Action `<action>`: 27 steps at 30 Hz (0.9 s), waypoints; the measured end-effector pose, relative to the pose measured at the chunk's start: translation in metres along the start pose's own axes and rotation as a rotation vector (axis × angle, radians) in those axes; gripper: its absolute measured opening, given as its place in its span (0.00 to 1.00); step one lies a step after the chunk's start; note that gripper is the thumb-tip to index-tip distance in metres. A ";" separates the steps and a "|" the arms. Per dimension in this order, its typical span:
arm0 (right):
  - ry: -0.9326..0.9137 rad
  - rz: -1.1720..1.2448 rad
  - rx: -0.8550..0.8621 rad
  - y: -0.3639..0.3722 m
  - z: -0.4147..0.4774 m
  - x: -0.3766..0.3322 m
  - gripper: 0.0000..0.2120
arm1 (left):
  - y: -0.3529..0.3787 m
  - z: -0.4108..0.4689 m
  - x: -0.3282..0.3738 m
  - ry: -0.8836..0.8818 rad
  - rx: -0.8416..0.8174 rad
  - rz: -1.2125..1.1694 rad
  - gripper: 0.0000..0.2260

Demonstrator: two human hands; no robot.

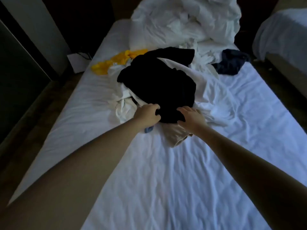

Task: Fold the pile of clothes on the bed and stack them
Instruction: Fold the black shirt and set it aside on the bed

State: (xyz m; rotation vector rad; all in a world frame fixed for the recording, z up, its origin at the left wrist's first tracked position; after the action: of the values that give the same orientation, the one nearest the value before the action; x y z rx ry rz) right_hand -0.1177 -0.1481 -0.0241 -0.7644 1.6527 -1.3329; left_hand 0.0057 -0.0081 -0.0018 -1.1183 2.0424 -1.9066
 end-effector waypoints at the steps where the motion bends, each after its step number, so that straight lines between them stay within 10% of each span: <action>1: 0.023 -0.010 -0.028 0.006 0.005 0.002 0.27 | 0.007 0.006 -0.001 -0.045 -0.020 -0.077 0.20; 10: 0.114 -0.011 0.008 0.047 0.036 0.015 0.15 | 0.048 0.046 -0.003 -0.344 -0.047 -0.598 0.05; 20: 0.409 0.595 0.038 0.042 0.041 0.015 0.12 | 0.047 0.040 0.003 -0.444 -0.072 -0.816 0.12; 27: 0.061 1.181 -0.438 0.001 -0.015 -0.017 0.12 | 0.036 0.017 0.002 -0.623 -0.080 -1.220 0.22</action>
State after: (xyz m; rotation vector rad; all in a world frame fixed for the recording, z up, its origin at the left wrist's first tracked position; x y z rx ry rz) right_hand -0.1237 -0.1264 -0.0200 0.1085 1.9457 -0.1603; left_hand -0.0013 -0.0251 -0.0370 -2.9124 1.0926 -1.3483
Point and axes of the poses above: each hand's wrist, its own z-axis towards the middle knuckle, its own y-axis out of the palm, x = y × z, the point moved 1 cm from there along z, towards the middle knuckle, and after that the axes turned 1 degree about -x, right-handed, at the moved point
